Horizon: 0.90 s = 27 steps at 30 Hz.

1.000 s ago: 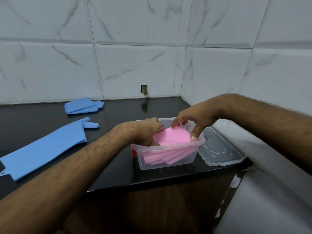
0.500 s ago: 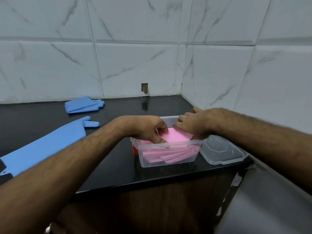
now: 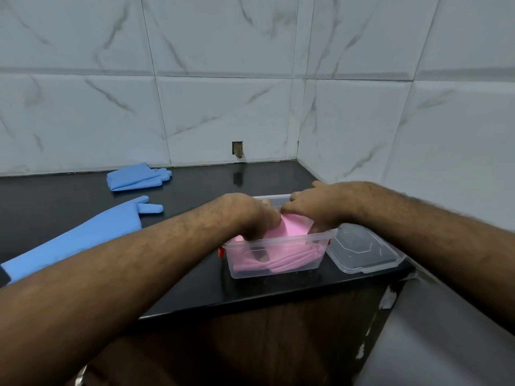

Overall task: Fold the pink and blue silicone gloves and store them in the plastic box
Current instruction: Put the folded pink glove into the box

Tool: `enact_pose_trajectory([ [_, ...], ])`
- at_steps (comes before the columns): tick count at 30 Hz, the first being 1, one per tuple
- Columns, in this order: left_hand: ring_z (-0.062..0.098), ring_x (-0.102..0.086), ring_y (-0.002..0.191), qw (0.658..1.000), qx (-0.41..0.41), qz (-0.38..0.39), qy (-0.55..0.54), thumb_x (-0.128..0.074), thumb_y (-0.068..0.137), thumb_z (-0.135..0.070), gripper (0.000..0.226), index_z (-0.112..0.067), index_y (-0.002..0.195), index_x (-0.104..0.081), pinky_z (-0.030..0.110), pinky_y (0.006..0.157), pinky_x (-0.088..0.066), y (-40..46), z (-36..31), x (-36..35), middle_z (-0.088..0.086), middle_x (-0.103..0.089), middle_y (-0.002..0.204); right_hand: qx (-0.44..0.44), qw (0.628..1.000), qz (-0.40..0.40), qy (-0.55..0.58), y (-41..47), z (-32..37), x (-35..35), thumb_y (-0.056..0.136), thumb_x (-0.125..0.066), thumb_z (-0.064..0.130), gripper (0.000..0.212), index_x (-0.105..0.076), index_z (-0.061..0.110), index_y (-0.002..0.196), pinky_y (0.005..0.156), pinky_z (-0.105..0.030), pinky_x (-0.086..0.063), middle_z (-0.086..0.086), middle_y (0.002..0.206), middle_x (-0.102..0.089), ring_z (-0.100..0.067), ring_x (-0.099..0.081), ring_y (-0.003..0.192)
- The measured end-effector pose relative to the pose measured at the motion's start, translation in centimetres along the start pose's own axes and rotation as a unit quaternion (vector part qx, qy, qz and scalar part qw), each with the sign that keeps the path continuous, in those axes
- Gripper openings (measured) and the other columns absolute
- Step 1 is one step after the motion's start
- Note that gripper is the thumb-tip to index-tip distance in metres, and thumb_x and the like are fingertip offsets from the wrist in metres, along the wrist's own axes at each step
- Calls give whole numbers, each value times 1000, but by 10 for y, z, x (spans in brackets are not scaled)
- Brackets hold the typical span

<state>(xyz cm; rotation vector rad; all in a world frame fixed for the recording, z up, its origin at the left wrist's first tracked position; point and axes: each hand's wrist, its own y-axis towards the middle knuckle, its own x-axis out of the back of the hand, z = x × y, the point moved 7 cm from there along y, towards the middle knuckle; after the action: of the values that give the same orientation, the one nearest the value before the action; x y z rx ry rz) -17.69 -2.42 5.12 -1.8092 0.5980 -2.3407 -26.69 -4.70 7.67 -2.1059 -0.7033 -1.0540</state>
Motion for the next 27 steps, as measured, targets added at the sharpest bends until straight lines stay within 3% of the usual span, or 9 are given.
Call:
enact_pose_trajectory([
  [2,32,-45,143,999,-1,10,33,-70,95,-13,80,-7,160,-23,45,117,-42,-2,-3,1,14,-28,163,1,1000,14,1,-3,-1,-2,93,-68,43,58,-48,22,143,105,-45,-46,-3,132,-58,-24,-59,117],
  [5,31,-53,132,997,3,32,66,-77,90,-36,84,-6,155,-32,41,110,-46,-4,-5,3,16,-39,154,1,999,38,22,-4,-4,-2,94,-68,40,52,-52,17,138,101,-41,-50,-3,131,-61,-25,-62,115],
  [8,30,-54,132,996,13,32,84,-74,93,-24,80,-7,157,-29,40,106,-48,0,-4,5,14,-40,156,-2,996,60,67,-3,-5,2,93,-72,40,58,-50,17,142,98,-34,-45,-2,138,-60,-24,-59,121],
  [11,31,-50,138,992,15,27,119,-67,95,-6,80,-7,161,-22,41,109,-46,3,-6,5,15,-34,160,-18,997,74,15,0,-5,1,93,-70,43,61,-45,23,145,115,-48,-35,1,139,-57,-25,-56,125],
  [13,33,-42,145,988,15,18,153,-64,94,0,84,-3,161,-14,42,114,-44,3,-7,2,16,-26,164,-43,995,78,-43,4,-5,-4,95,-67,38,53,-44,24,141,115,-54,-34,-2,137,-56,-29,-52,127],
  [17,32,-30,152,988,-18,-9,155,-61,95,-1,77,0,157,-16,44,121,-34,-1,-5,-1,17,-26,161,-82,990,75,-89,12,-2,-11,93,-67,15,59,-37,20,143,112,-54,-39,-11,142,-49,-34,-44,134],
  [21,24,-43,136,996,-43,-29,71,-59,100,-10,57,-8,149,-30,41,113,-38,-1,3,-3,12,-38,148,-93,989,73,-89,14,0,-9,89,-70,11,71,-31,17,147,112,-52,-40,-13,146,-47,-34,-44,135],
  [24,18,-42,120,998,-54,-8,33,-73,94,-24,74,-14,153,-30,40,113,-40,0,4,-5,8,-39,145,-77,992,80,-56,12,1,-8,91,-68,14,70,-29,23,149,110,-51,-42,-12,145,-49,-31,-49,131],
  [27,22,-46,128,998,-64,20,-4,-85,80,-44,98,-17,156,-28,45,116,-41,-3,9,-3,5,-39,145,-41,994,84,54,3,-1,-4,92,-72,29,71,-33,27,151,108,-42,-43,-3,143,-53,-25,-55,125],
])
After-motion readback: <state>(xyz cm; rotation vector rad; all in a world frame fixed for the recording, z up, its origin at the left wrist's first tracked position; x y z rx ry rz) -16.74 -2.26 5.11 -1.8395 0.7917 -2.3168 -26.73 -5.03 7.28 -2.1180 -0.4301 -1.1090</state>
